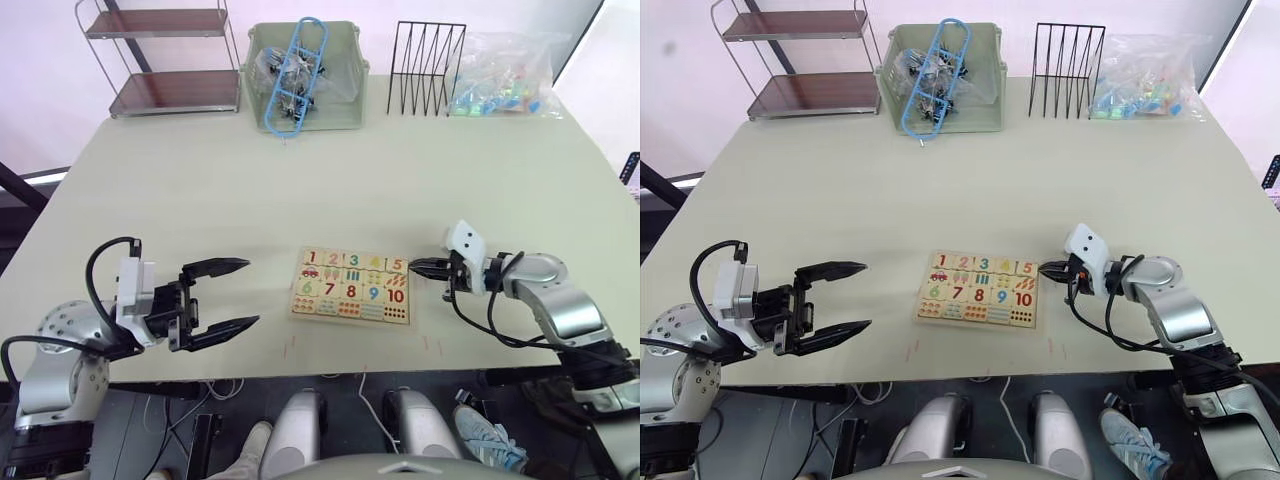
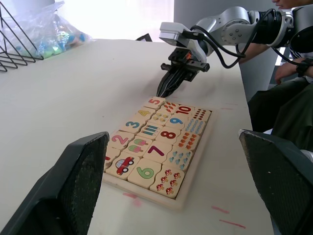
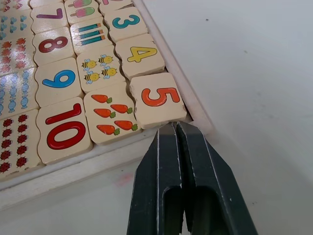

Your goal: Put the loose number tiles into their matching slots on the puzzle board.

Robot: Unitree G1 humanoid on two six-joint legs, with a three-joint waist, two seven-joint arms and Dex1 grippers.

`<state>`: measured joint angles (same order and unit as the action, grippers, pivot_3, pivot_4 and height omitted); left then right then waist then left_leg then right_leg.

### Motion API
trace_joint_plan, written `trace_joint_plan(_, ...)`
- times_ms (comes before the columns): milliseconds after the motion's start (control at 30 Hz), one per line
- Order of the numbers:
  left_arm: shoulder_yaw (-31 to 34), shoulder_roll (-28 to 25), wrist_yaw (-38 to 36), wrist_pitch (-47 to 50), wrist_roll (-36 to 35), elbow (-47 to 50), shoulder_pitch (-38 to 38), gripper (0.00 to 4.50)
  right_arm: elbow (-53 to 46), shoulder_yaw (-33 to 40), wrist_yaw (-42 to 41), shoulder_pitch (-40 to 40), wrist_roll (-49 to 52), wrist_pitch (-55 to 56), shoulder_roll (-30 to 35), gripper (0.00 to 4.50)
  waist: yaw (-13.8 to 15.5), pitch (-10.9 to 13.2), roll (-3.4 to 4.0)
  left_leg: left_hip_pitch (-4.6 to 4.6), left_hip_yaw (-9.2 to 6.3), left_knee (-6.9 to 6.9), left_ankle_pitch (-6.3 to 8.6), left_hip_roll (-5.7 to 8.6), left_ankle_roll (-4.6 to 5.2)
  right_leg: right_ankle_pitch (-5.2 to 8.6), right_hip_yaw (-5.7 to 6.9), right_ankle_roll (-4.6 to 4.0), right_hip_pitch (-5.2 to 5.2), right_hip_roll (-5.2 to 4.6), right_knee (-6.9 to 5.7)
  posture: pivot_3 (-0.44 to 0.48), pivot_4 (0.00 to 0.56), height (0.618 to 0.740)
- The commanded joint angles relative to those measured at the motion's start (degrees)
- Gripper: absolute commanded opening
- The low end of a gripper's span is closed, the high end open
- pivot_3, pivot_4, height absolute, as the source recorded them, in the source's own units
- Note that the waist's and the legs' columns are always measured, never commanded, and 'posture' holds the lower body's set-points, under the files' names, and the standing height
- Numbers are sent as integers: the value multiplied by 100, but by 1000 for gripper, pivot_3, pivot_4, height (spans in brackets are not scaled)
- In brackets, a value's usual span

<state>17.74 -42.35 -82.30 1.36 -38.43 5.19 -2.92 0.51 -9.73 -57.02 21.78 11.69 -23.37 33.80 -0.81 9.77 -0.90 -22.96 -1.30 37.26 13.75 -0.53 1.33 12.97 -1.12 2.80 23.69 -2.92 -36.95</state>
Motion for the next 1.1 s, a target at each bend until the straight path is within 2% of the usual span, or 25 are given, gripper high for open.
trace_joint_plan(33, 98, -52, -12, -15, -62, 179, -20, 4500, -56, 48, 17, 115, 2, 79, -5, 52, 0, 0, 0, 0, 0, 0, 0, 0, 0, 0, 0, 0, 0, 0, 0, 0, 150, 740)
trace_joint_plan(633, 153, -53, -34, -48, -45, 92, -75, 4500, -101, 135, -9, 34, 16, 131, 66, 52, 0, 0, 0, 0, 0, 0, 0, 0, 0, 0, 0, 0, 0, 0, 0, 0, 150, 740)
trace_joint_plan(933, 175, -45, 487, -176, 445, -112, -336, 4500, -425, 831, 163, -459, 344, 430, 173, 52, 6, 0, 0, 1, 0, 1, 0, 1, 0, -1, -1, 0, -2, 0, 0, 0, 150, 740)
trace_joint_plan(1100, 346, 29, 1053, 73, 483, -202, -474, 4500, -571, 1396, 250, -993, 574, 658, 270, 52, 15, 0, -1, 1, -2, 0, 0, 1, 0, 0, 0, 1, -3, 0, 0, 0, 150, 740)
